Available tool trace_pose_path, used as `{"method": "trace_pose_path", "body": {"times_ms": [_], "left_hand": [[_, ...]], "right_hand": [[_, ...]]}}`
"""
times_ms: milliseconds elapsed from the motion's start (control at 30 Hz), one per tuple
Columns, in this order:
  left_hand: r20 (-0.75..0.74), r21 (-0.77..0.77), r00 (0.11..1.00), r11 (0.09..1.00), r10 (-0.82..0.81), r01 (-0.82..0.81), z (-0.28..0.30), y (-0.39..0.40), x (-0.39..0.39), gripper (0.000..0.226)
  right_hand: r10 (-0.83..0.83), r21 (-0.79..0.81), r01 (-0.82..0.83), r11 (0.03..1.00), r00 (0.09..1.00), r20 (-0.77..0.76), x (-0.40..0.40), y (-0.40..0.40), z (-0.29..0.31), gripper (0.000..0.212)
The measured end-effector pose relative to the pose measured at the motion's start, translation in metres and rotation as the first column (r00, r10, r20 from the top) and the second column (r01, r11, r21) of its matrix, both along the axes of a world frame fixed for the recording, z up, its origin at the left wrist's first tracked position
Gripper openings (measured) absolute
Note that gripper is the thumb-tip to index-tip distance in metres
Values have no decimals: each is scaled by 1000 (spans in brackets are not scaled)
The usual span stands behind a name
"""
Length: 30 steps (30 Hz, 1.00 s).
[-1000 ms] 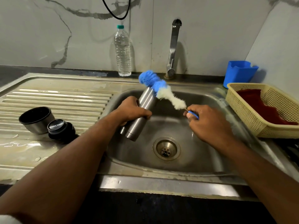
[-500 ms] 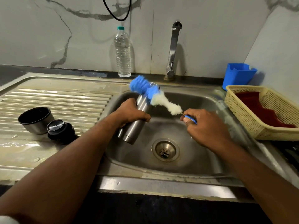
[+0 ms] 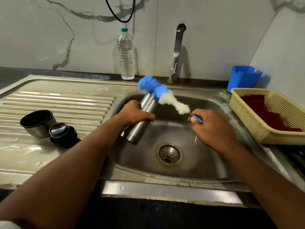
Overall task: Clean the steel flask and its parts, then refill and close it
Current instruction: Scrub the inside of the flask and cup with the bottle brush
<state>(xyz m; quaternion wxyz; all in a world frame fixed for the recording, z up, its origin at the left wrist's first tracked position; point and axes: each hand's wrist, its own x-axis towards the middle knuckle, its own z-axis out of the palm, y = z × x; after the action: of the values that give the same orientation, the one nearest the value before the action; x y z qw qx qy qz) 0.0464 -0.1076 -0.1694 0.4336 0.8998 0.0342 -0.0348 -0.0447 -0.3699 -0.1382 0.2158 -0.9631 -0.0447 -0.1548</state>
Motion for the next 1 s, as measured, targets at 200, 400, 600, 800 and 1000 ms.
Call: {"method": "trace_pose_path", "body": {"times_ms": [200, 400, 600, 800, 1000], "left_hand": [[23, 35, 1000, 999, -8, 7, -2, 1, 1, 74], [24, 60, 1000, 998, -16, 14, -2, 0, 1, 72], [-1, 41, 999, 998, -40, 40, -1, -3, 1, 62], [35, 139, 999, 990, -20, 14, 0, -1, 0, 64], [60, 186, 998, 983, -5, -6, 2, 1, 0, 73]], "right_hand": [[36, -9, -36, 999, 999, 9, -1, -1, 0, 9], [33, -17, -33, 999, 999, -10, -1, -1, -1, 10], [26, 20, -26, 999, 1000, -17, 2, 0, -1, 10], [21, 32, -21, 999, 1000, 21, 0, 2, -3, 11], [12, 25, -13, 1000, 999, 34, 0, 2, -2, 11]]}}
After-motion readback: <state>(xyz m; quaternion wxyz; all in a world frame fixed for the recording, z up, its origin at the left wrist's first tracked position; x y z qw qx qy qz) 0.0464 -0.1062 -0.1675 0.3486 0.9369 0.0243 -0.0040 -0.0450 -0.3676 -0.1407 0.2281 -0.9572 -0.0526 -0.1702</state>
